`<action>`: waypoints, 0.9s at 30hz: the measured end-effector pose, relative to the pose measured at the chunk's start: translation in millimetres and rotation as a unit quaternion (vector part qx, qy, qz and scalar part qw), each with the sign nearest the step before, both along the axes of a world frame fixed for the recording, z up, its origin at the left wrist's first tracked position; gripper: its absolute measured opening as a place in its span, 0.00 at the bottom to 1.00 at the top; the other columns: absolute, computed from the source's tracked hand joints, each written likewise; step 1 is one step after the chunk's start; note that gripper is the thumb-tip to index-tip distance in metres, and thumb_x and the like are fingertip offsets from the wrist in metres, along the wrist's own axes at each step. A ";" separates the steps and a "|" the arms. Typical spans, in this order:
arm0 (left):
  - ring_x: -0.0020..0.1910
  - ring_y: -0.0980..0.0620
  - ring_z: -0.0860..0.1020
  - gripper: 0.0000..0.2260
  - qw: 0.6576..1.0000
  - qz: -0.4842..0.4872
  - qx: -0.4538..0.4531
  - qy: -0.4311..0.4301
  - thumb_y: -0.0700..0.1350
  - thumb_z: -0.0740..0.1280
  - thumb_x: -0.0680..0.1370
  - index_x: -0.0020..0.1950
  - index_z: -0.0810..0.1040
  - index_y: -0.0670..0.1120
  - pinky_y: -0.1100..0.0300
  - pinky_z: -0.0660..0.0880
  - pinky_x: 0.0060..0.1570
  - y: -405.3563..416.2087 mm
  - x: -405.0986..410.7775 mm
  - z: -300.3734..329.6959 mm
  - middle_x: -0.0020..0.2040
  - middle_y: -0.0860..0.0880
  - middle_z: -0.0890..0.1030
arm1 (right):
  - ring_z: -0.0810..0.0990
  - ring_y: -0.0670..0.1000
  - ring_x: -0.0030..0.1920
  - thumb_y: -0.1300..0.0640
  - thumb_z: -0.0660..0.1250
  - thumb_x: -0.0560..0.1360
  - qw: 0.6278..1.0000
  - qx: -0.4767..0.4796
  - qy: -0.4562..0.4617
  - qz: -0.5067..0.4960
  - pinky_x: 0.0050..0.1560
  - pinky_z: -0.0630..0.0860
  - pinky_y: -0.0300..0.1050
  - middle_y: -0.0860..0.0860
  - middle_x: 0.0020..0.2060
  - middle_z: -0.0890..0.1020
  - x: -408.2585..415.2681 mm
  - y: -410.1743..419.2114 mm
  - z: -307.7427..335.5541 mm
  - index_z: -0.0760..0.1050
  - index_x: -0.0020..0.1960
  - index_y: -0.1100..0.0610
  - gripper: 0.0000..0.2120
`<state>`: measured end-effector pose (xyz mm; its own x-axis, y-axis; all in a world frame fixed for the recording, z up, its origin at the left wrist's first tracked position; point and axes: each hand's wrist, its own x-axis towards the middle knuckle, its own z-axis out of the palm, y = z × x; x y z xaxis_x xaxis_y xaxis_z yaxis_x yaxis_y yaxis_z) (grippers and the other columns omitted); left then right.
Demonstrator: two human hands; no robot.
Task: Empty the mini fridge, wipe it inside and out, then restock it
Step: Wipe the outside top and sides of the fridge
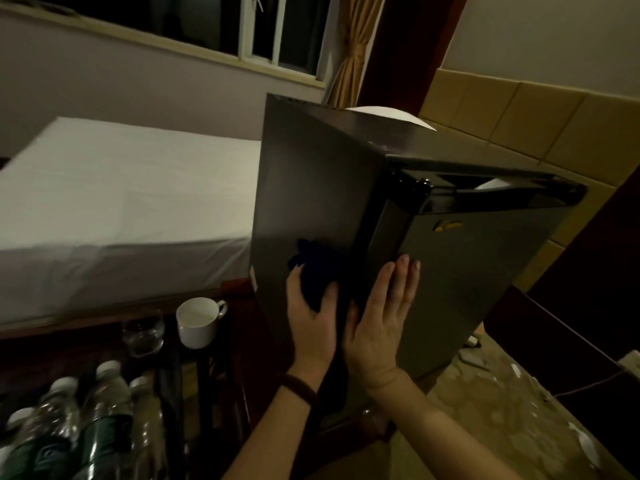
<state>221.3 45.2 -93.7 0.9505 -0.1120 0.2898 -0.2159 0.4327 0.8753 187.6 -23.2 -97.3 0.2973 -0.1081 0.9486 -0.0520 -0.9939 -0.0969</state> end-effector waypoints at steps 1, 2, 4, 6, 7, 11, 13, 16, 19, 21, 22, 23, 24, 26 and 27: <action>0.56 0.55 0.76 0.19 0.999 -0.010 0.013 -0.033 0.51 0.68 0.71 0.60 0.69 0.54 0.66 0.71 0.56 2.5 -11.7 11.5 0.58 0.48 0.76 | 0.43 0.55 0.76 0.53 0.49 0.81 1.000 0.011 0.013 0.018 0.75 0.46 0.52 0.47 0.76 0.41 -7.1 1.7 3.2 0.40 0.76 0.55 0.28; 0.57 0.54 0.75 0.21 0.998 -0.014 0.029 -0.057 0.56 0.68 0.69 0.59 0.69 0.57 0.63 0.71 0.57 4.1 -21.4 19.1 0.59 0.49 0.76 | 0.44 0.53 0.76 0.53 0.49 0.81 0.998 0.030 0.027 0.044 0.75 0.47 0.49 0.46 0.76 0.43 -15.6 4.3 7.6 0.43 0.77 0.54 0.27; 0.57 0.54 0.75 0.22 0.996 -0.005 0.050 -0.074 0.60 0.68 0.66 0.58 0.69 0.58 0.62 0.72 0.57 9.0 -38.8 30.3 0.58 0.49 0.76 | 0.49 0.50 0.76 0.52 0.50 0.81 0.986 0.100 0.060 0.115 0.75 0.50 0.43 0.42 0.75 0.49 -36.4 11.5 17.3 0.49 0.76 0.53 0.25; 0.55 0.56 0.76 0.24 0.994 0.008 0.061 -0.089 0.60 0.68 0.65 0.58 0.70 0.54 0.66 0.73 0.53 15.1 -55.3 41.7 0.57 0.49 0.76 | 0.58 0.46 0.73 0.53 0.52 0.79 0.954 0.205 0.086 0.200 0.72 0.60 0.43 0.38 0.72 0.60 -59.4 20.5 30.8 0.51 0.74 0.48 0.24; 0.53 0.57 0.76 0.24 0.992 0.011 0.069 -0.100 0.60 0.69 0.65 0.58 0.71 0.53 0.68 0.73 0.52 17.8 -64.0 48.3 0.56 0.50 0.77 | 0.65 0.44 0.70 0.52 0.52 0.79 0.932 0.253 0.094 0.241 0.69 0.65 0.41 0.36 0.69 0.65 -71.2 24.3 38.2 0.52 0.74 0.44 0.24; 0.48 0.61 0.77 0.20 0.989 -0.020 0.093 -0.115 0.60 0.69 0.65 0.54 0.71 0.58 0.71 0.72 0.48 24.5 -105.9 75.3 0.51 0.53 0.78 | 0.71 0.37 0.64 0.46 0.51 0.77 0.872 0.347 0.109 0.328 0.63 0.68 0.33 0.34 0.64 0.68 -116.3 29.7 61.2 0.53 0.71 0.39 0.22; 0.45 0.65 0.77 0.17 0.988 -0.066 0.092 -0.105 0.60 0.64 0.67 0.54 0.72 0.57 0.75 0.71 0.44 24.2 -128.5 83.6 0.48 0.55 0.78 | 0.66 0.39 0.68 0.41 0.52 0.75 0.855 0.372 0.110 0.345 0.67 0.66 0.37 0.35 0.67 0.65 -138.0 29.4 65.7 0.53 0.70 0.34 0.23; 0.47 0.66 0.77 0.25 0.971 -0.215 0.091 -0.047 0.66 0.59 0.72 0.63 0.69 0.54 0.70 0.70 0.46 16.9 -159.1 84.5 0.52 0.57 0.77 | 0.59 0.41 0.72 0.29 0.56 0.69 0.844 0.408 0.111 0.331 0.69 0.62 0.42 0.39 0.72 0.59 -169.4 22.3 64.2 0.51 0.66 0.24 0.28; 0.58 0.61 0.74 0.36 0.937 -0.324 0.124 -0.024 0.72 0.54 0.67 0.71 0.63 0.56 0.63 0.70 0.54 6.9 -186.5 76.7 0.61 0.57 0.74 | 0.70 0.39 0.65 0.32 0.65 0.64 0.821 0.457 0.098 0.329 0.62 0.68 0.38 0.43 0.68 0.68 -196.1 2.1 59.3 0.55 0.71 0.35 0.38; 0.66 0.56 0.69 0.47 0.923 -0.350 0.159 -0.029 0.79 0.54 0.59 0.74 0.57 0.57 0.55 0.66 0.64 -4.7 -197.6 72.0 0.67 0.56 0.69 | 0.75 0.38 0.58 0.39 0.69 0.67 0.812 0.482 0.061 0.324 0.56 0.72 0.34 0.42 0.61 0.74 -207.7 -10.8 57.7 0.61 0.68 0.41 0.33; 0.68 0.55 0.67 0.50 0.922 -0.338 0.183 -0.051 0.81 0.54 0.57 0.74 0.56 0.58 0.50 0.62 0.69 -11.4 -199.9 70.0 0.68 0.56 0.68 | 0.76 0.37 0.55 0.43 0.71 0.69 0.815 0.488 0.037 0.311 0.54 0.72 0.33 0.41 0.57 0.75 -211.6 -15.6 58.1 0.64 0.65 0.40 0.28; 0.68 0.55 0.67 0.48 0.922 -0.313 0.212 -0.082 0.81 0.53 0.58 0.73 0.57 0.59 0.46 0.59 0.70 -18.0 -200.8 70.0 0.68 0.57 0.69 | 0.76 0.35 0.54 0.47 0.70 0.70 0.821 0.489 0.016 0.295 0.53 0.72 0.32 0.40 0.56 0.75 -213.6 -20.1 58.6 0.64 0.63 0.40 0.25; 0.68 0.55 0.67 0.44 0.922 -0.282 0.241 -0.114 0.80 0.51 0.61 0.72 0.60 0.60 0.44 0.57 0.71 -25.3 -199.4 69.4 0.67 0.58 0.71 | 0.75 0.34 0.53 0.51 0.70 0.70 0.824 0.492 -0.002 0.280 0.52 0.71 0.30 0.40 0.55 0.75 -214.4 -24.4 58.6 0.64 0.62 0.40 0.24; 0.66 0.57 0.67 0.35 0.914 -0.224 0.299 -0.161 0.77 0.48 0.66 0.68 0.65 0.62 0.45 0.60 0.69 -39.7 -195.1 70.9 0.64 0.59 0.72 | 0.74 0.33 0.53 0.59 0.71 0.70 0.820 0.509 -0.031 0.261 0.51 0.71 0.27 0.40 0.55 0.74 -212.9 -37.3 54.9 0.63 0.61 0.41 0.27; 0.65 0.57 0.65 0.32 0.906 -0.205 0.328 -0.174 0.75 0.48 0.68 0.66 0.66 0.62 0.48 0.61 0.68 -47.6 -192.3 71.6 0.64 0.59 0.70 | 0.75 0.35 0.53 0.61 0.71 0.70 0.810 0.525 -0.042 0.257 0.50 0.72 0.28 0.40 0.55 0.74 -211.2 -45.4 53.3 0.62 0.61 0.42 0.28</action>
